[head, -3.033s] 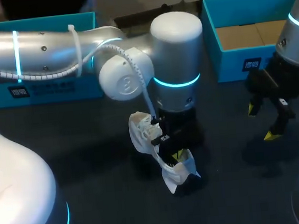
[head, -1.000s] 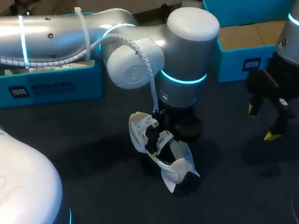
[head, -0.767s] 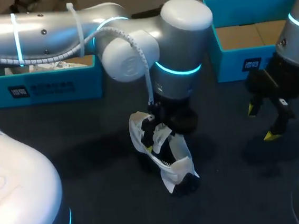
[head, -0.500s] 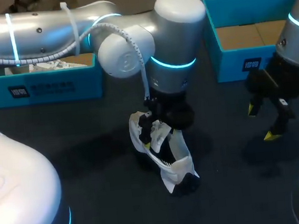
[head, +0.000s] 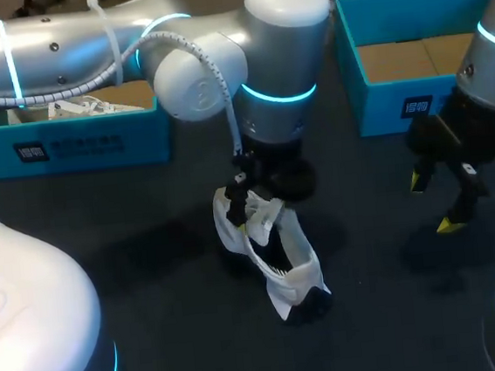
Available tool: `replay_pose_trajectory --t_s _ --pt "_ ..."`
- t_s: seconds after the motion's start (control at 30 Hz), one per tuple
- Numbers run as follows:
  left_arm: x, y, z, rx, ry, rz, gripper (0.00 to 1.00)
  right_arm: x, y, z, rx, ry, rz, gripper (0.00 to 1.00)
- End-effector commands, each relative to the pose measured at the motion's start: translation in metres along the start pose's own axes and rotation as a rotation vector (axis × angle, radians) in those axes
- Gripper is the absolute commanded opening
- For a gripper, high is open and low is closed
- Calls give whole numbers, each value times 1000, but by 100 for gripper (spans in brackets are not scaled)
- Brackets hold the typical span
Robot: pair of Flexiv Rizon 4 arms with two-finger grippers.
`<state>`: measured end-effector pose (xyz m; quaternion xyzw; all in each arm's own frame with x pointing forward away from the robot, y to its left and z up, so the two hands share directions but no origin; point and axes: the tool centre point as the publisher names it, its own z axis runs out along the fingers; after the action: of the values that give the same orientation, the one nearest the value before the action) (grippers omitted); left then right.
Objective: Take the shoe out of the shoebox, open the shoe tongue, remove and reinsert the insole, then place the shoe into the shoebox
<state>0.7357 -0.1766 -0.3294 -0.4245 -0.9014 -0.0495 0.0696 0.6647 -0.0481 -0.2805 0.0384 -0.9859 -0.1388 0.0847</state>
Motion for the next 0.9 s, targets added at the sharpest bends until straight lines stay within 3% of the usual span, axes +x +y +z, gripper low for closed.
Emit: replay_pose_trajectory --t_s 0.03,0.33,0.67,0.7,0.73,0.8,0.83,0.9 --pt "9 11 -15 6 -16 -4 100 0 0 1 2 -1 0 100" --pt "14 15 -27 28 -36 14 100 0 0 1 2 -1 0 100" --pt "25 33 -62 55 -52 61 100 0 0 1 2 -1 0 100" --pt "25 35 -64 54 -56 60 95 0 0 1 2 -1 0 100" --pt "26 37 -67 66 -59 64 68 0 0 1 2 -1 0 100" --pt "27 39 -70 67 -61 64 48 0 0 1 2 -1 0 100" --pt "29 41 -72 70 -65 65 40 0 0 1 2 -1 0 100" --pt "29 41 -73 69 -71 67 40 0 0 1 2 -1 0 100"
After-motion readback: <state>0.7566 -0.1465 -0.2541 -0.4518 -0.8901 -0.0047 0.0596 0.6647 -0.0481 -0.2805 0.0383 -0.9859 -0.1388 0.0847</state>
